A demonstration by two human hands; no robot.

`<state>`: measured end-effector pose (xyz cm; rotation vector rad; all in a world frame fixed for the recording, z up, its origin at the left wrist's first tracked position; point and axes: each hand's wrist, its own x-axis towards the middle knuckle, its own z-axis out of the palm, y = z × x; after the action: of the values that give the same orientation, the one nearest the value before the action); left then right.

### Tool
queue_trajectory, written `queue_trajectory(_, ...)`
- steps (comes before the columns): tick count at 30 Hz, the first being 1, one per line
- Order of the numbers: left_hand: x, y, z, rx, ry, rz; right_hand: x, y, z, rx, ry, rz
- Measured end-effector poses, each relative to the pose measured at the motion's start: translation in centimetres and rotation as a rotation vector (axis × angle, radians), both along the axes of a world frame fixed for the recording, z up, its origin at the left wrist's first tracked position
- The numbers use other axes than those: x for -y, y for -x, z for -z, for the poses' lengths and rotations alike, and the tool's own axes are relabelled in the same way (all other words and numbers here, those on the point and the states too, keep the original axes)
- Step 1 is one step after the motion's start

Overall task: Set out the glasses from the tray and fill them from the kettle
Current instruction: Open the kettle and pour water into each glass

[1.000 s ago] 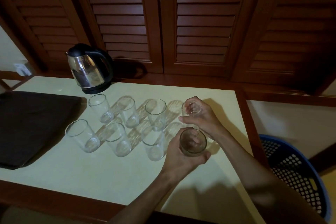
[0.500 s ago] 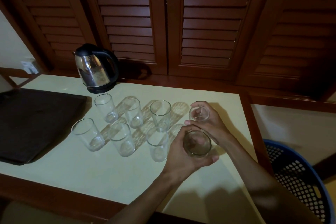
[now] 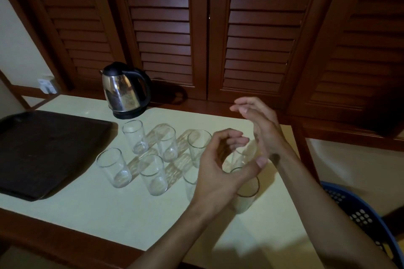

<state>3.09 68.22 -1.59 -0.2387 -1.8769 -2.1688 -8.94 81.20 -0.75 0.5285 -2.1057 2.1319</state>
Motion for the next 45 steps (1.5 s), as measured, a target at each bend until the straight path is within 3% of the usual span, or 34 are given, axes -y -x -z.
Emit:
queue_trajectory(6, 6.1, 1.1, -5.8, 0.005, -0.029, -0.089, 4.7, 1.6, -5.8, 0.033, -0.008, -0.017)
queue_trajectory(10, 13.5, 2.9, -6.7, 0.138, 0.021, -0.236, 9.5, 3.2, -7.6, 0.099, -0.102, -0.108)
queue_trajectory(16, 25.0, 6.5, -5.8, 0.313, -0.149, -0.378, 18.5, 6.5, -7.0, 0.174, -0.260, -0.183)
queue_trajectory(24, 34.8, 14.7, -4.1, 0.439, -0.019, -0.386, 28.4, 13.0, -5.3, 0.273, -0.282, 0.000)
queue_trajectory(34, 39.2, 27.6, -1.7, 0.547, -0.115, -0.431, 35.6, 22.1, -1.4, 0.429, -0.270, 0.257)
queue_trajectory(38, 39.2, 29.3, -1.2, 0.529, -0.075, -0.420, 36.7, 23.2, -0.2, 0.356, -0.263, 0.190)
queue_trajectory(45, 39.9, 30.8, 0.4, 0.497, -0.064, -0.481, 37.5, 25.2, 2.2, 0.377, -0.100, 0.342)
